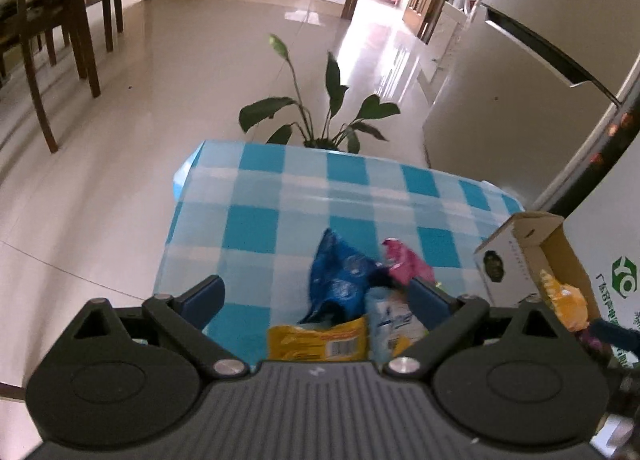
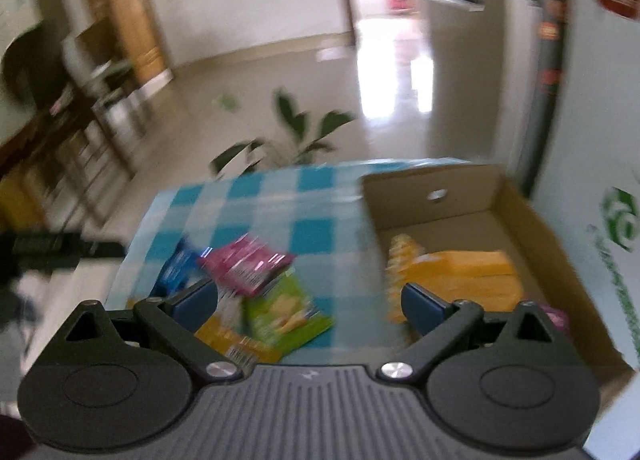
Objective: Organize snacks
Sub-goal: 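Move both tools back over the remaining snack bags on the table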
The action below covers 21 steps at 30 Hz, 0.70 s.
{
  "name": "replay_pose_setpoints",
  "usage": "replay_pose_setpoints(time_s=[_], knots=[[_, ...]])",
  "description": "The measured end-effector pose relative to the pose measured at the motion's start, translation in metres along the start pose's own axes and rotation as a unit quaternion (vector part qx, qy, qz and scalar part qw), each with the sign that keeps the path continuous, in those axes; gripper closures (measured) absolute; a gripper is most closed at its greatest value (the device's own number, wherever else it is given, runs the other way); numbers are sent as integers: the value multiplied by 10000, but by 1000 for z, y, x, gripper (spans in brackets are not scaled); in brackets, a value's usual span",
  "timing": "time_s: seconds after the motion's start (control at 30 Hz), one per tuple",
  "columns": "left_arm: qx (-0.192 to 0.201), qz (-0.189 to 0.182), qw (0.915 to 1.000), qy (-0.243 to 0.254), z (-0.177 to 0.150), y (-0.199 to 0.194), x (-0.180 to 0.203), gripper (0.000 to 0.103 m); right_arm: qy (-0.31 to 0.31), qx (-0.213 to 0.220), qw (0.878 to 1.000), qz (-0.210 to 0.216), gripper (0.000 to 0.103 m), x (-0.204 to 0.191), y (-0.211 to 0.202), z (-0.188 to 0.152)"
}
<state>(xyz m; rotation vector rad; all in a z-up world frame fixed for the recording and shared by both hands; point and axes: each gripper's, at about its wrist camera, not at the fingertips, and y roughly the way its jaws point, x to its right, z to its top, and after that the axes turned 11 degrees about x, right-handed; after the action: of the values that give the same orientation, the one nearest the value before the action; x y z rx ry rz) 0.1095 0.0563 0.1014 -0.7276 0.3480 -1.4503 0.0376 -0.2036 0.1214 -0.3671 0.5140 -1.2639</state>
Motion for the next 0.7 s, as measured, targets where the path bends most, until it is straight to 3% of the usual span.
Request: replay_pose_setpoints(time_s=[0.2, 0.3, 0.53, 0.7], knots=[[-264, -283, 9987, 334, -5, 16, -12, 7, -1019, -553, 9915, 598, 4, -41, 23, -29], [-244, -603, 9942, 859, -9, 20, -12, 7, -1392, -799, 9841, 760, 7, -55, 36, -43], [-323, -987, 9707, 2168, -31, 20, -21, 9, -1997, -953, 9711, 891, 8, -64, 53, -55], [-340, -1242, 9396, 3170, -57, 18, -20, 9, -2216, -974, 9667, 832, 9, -67, 63, -59]])
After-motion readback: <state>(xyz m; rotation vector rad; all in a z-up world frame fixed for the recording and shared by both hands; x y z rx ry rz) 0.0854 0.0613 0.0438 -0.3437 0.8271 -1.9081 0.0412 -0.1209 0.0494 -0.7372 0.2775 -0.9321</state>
